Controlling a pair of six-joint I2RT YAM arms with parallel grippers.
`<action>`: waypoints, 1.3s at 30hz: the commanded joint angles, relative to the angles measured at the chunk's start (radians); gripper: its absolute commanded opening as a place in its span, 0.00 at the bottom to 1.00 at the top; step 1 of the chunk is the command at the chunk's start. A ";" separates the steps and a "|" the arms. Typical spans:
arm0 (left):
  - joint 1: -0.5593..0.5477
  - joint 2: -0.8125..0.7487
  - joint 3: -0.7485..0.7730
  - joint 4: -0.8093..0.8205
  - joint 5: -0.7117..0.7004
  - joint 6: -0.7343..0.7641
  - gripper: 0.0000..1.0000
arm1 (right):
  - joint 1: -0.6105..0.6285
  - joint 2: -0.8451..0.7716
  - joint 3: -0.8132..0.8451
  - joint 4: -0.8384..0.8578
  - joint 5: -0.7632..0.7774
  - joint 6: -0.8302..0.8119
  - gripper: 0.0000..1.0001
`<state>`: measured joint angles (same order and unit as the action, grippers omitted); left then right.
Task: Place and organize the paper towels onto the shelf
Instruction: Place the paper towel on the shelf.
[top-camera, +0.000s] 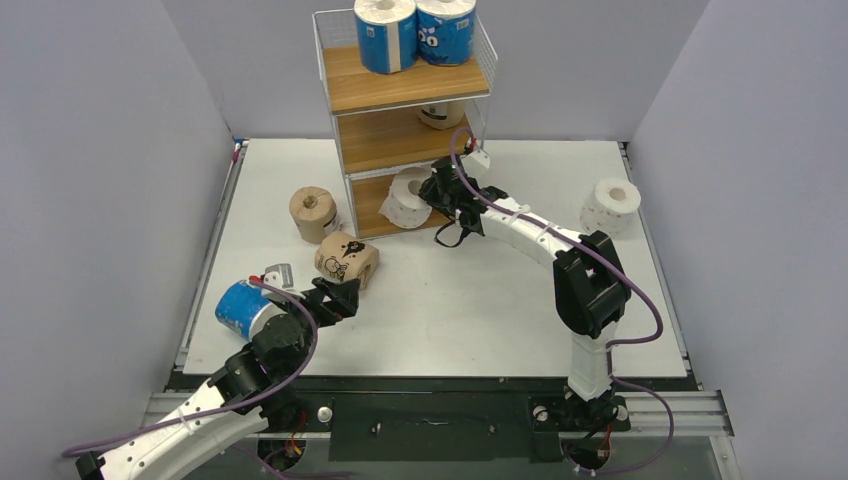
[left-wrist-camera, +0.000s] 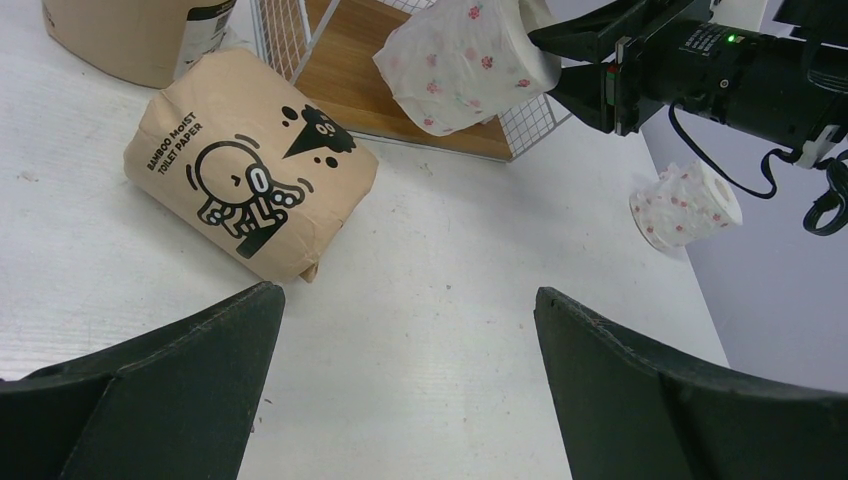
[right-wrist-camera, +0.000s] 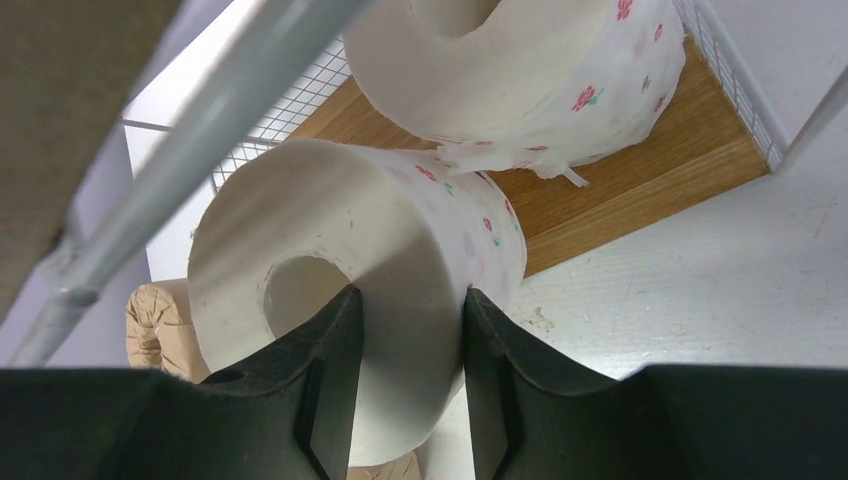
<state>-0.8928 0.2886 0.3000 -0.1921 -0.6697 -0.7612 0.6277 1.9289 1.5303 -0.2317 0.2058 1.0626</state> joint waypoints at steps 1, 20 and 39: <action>0.006 -0.002 0.001 0.005 -0.001 -0.011 0.97 | -0.006 0.018 0.034 0.064 -0.020 0.019 0.28; 0.006 0.005 -0.007 0.002 0.010 -0.030 0.97 | -0.006 0.026 -0.034 0.081 -0.028 0.026 0.32; 0.005 0.008 -0.007 0.000 0.013 -0.034 0.97 | 0.001 -0.026 -0.101 0.105 -0.026 0.003 0.53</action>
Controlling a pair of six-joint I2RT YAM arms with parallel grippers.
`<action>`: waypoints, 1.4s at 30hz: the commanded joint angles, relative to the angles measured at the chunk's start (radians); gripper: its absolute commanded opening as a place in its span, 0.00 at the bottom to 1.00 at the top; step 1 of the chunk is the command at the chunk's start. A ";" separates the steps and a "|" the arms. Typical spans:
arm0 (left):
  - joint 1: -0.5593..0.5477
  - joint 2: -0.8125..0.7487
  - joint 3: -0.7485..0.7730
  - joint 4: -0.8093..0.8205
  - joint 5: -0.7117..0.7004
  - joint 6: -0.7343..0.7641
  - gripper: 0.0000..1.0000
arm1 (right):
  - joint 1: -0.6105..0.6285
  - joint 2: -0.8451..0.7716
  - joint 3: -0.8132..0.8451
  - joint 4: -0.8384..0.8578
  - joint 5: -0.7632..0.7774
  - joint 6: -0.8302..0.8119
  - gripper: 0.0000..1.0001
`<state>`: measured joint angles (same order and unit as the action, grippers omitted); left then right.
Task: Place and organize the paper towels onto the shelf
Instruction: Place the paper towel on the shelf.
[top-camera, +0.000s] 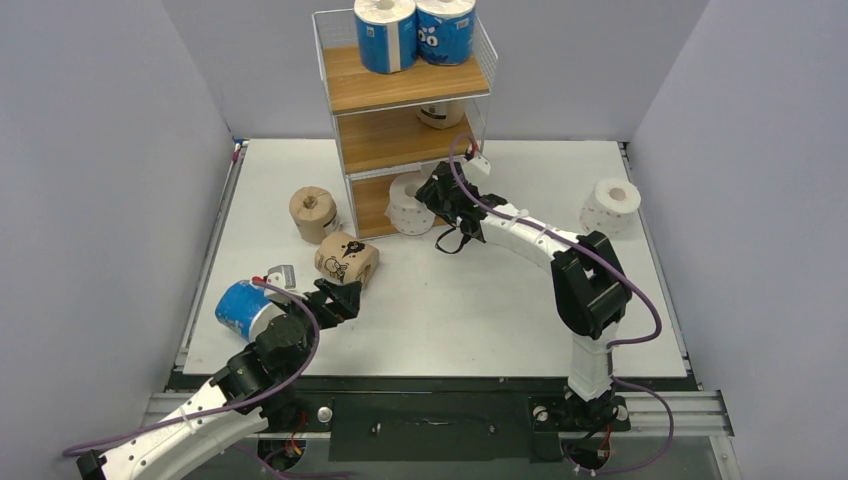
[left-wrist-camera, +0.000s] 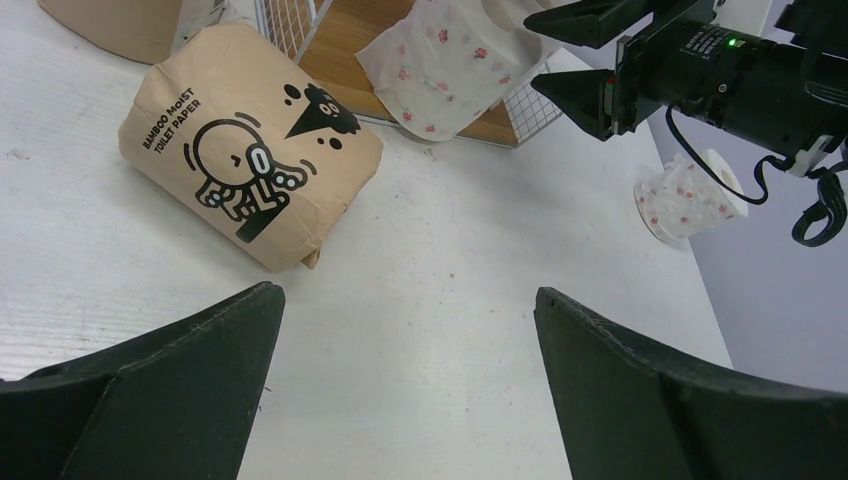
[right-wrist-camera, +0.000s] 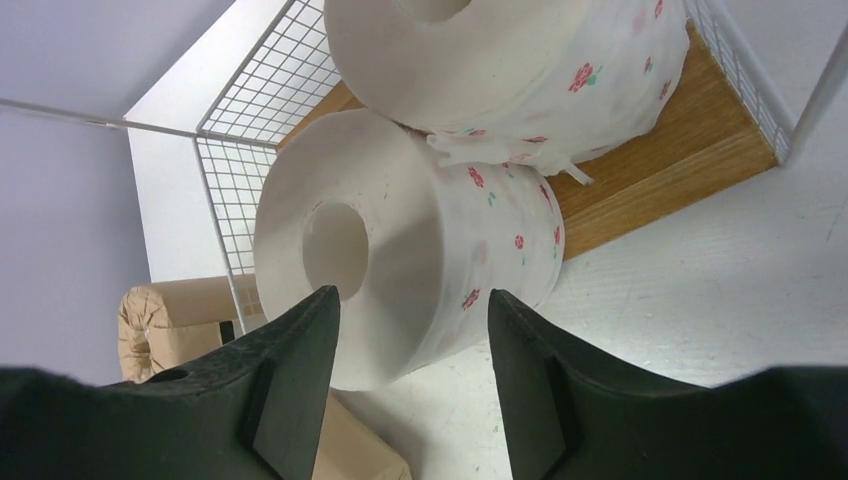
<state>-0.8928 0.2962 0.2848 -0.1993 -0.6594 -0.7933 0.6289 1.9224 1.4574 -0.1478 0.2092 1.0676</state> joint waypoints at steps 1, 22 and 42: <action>0.005 -0.002 0.009 0.005 0.003 -0.001 0.97 | 0.000 -0.035 -0.032 0.025 -0.030 -0.007 0.53; 0.004 -0.023 0.021 -0.031 -0.007 -0.001 0.97 | -0.005 -0.190 -0.381 0.331 -0.076 -0.111 0.11; 0.005 -0.060 0.021 -0.074 -0.017 -0.008 0.97 | 0.008 -0.005 -0.286 0.438 -0.145 -0.038 0.00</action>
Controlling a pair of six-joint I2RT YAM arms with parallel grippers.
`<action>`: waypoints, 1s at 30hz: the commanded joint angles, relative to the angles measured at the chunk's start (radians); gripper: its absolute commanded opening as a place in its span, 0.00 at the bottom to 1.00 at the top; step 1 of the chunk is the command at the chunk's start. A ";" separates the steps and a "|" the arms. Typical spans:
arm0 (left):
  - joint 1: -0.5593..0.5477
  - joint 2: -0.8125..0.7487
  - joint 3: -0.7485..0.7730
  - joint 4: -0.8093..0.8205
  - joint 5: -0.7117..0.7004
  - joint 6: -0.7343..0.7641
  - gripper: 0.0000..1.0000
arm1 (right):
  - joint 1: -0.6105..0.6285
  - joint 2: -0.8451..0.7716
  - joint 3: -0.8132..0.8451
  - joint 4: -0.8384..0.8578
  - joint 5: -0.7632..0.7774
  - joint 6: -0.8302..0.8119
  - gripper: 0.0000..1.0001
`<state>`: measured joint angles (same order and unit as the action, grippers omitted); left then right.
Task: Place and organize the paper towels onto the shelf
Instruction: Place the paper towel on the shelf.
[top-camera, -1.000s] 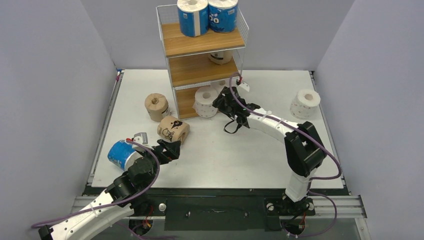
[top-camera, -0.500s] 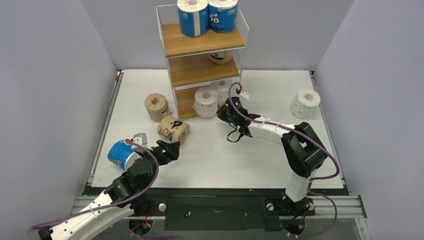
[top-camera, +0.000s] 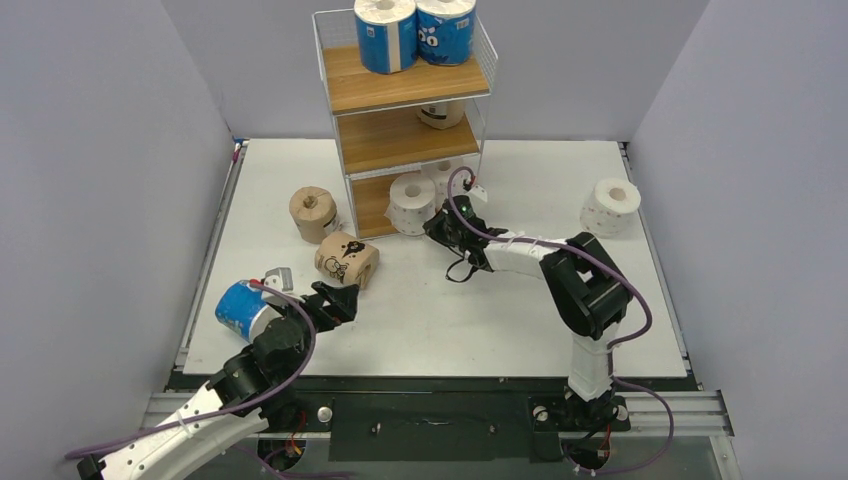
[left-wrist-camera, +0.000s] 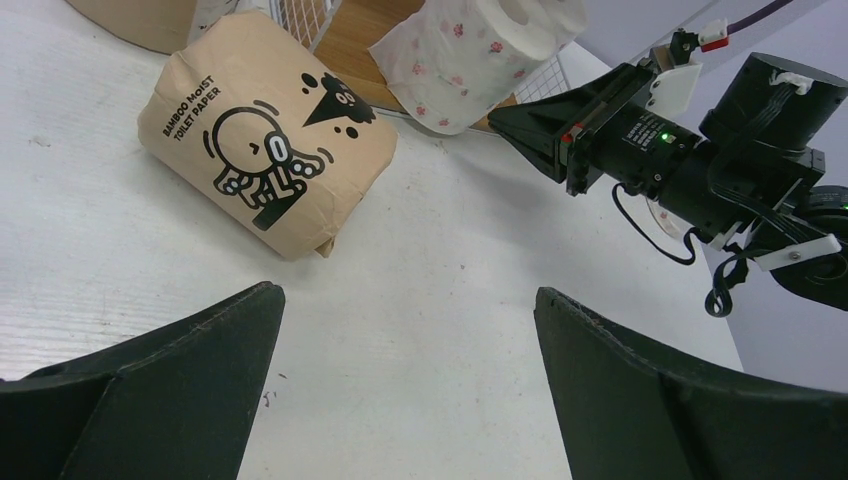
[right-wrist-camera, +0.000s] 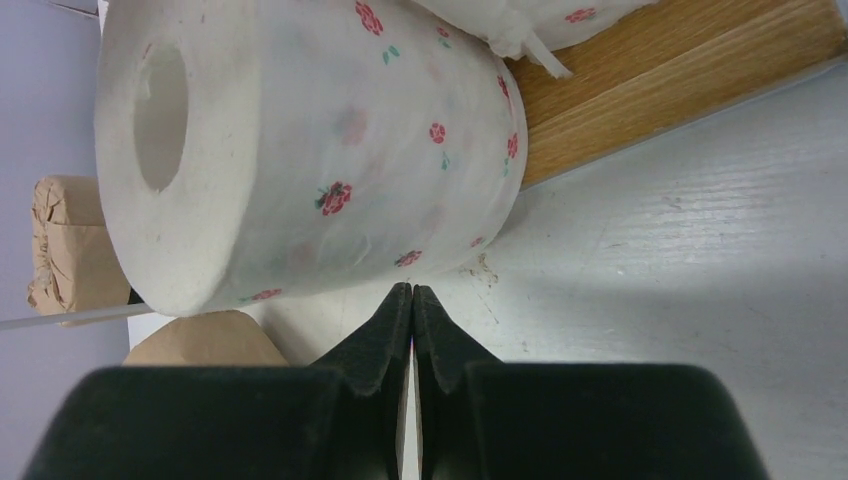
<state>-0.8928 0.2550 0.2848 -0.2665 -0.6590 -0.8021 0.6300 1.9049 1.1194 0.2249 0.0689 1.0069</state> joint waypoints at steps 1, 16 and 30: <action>0.004 -0.021 0.021 -0.008 -0.017 0.002 0.97 | 0.007 0.019 0.060 0.066 -0.005 0.024 0.00; 0.005 -0.026 0.022 -0.017 -0.019 0.005 0.97 | -0.001 0.116 0.164 0.075 0.004 0.072 0.00; 0.004 -0.039 0.020 -0.031 -0.024 0.004 0.97 | -0.010 0.187 0.242 0.106 0.001 0.133 0.00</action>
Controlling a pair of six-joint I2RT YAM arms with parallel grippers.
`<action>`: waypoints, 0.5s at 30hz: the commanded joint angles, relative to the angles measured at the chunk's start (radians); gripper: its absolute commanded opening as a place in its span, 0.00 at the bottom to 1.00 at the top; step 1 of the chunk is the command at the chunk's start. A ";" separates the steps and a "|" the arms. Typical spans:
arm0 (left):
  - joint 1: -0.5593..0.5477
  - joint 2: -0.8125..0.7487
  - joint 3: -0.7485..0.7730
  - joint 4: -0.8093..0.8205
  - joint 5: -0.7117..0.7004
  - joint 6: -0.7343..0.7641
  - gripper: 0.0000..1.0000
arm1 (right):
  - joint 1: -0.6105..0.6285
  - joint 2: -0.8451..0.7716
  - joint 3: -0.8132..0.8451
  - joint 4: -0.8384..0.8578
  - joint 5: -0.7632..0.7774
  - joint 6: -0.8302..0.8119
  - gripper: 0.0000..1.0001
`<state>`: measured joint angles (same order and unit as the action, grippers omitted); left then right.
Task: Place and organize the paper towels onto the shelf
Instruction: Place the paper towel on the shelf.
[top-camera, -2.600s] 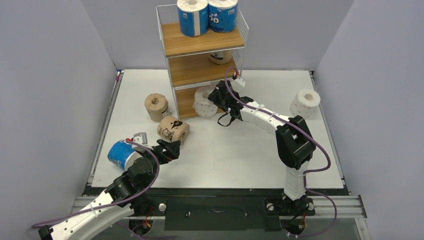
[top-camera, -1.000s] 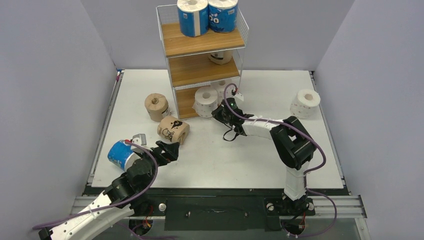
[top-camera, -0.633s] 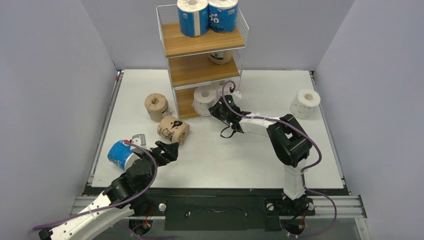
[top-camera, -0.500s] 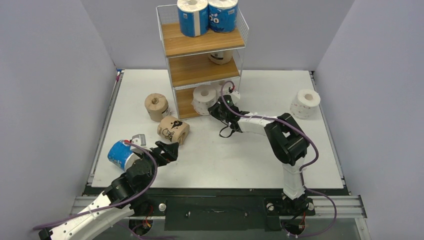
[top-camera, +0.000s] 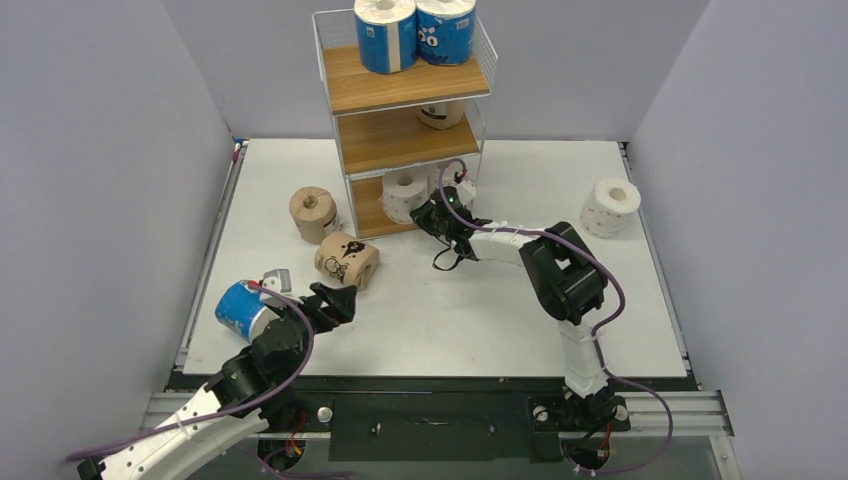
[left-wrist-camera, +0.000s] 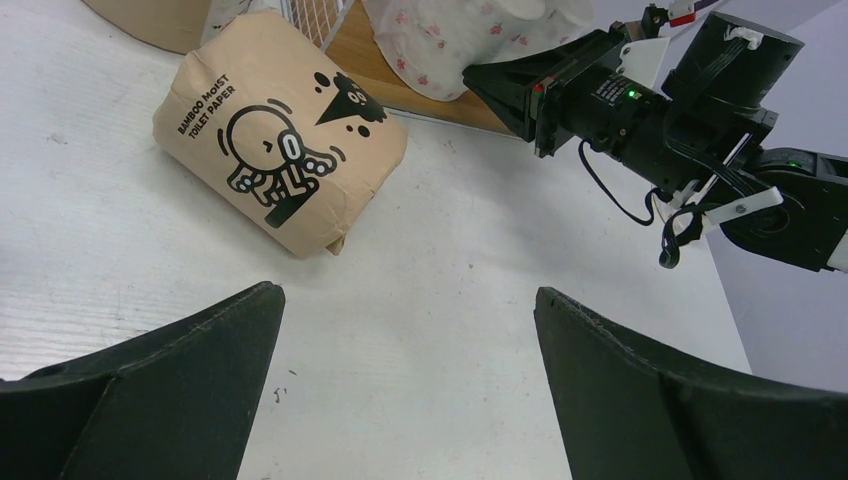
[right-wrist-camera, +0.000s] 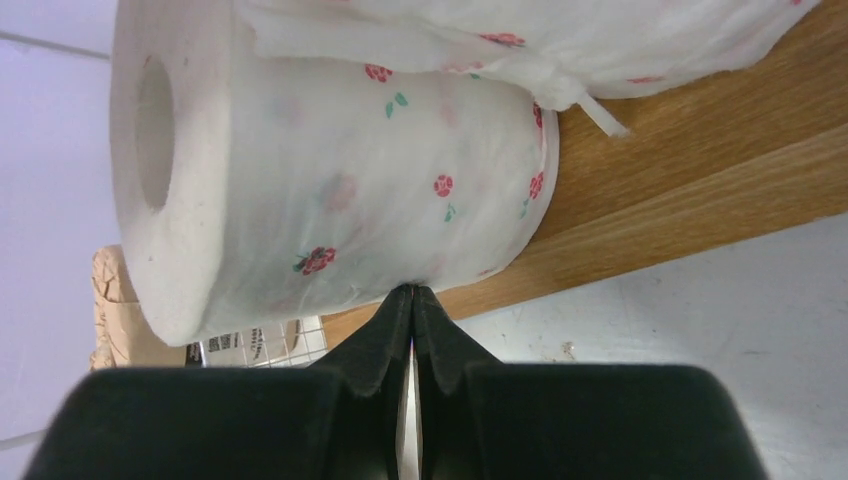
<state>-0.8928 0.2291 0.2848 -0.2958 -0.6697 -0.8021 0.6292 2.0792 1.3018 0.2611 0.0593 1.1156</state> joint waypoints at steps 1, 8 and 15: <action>0.005 -0.014 0.020 -0.003 -0.013 0.003 0.97 | -0.012 0.019 0.067 0.070 0.011 0.029 0.00; 0.005 -0.023 0.016 -0.007 -0.016 0.003 0.97 | -0.020 0.047 0.098 0.064 0.014 0.039 0.00; 0.004 -0.019 0.016 -0.005 -0.018 0.005 0.97 | -0.027 0.067 0.119 0.055 0.017 0.040 0.00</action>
<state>-0.8928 0.2142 0.2848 -0.3050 -0.6746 -0.8021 0.6136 2.1368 1.3716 0.2756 0.0589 1.1450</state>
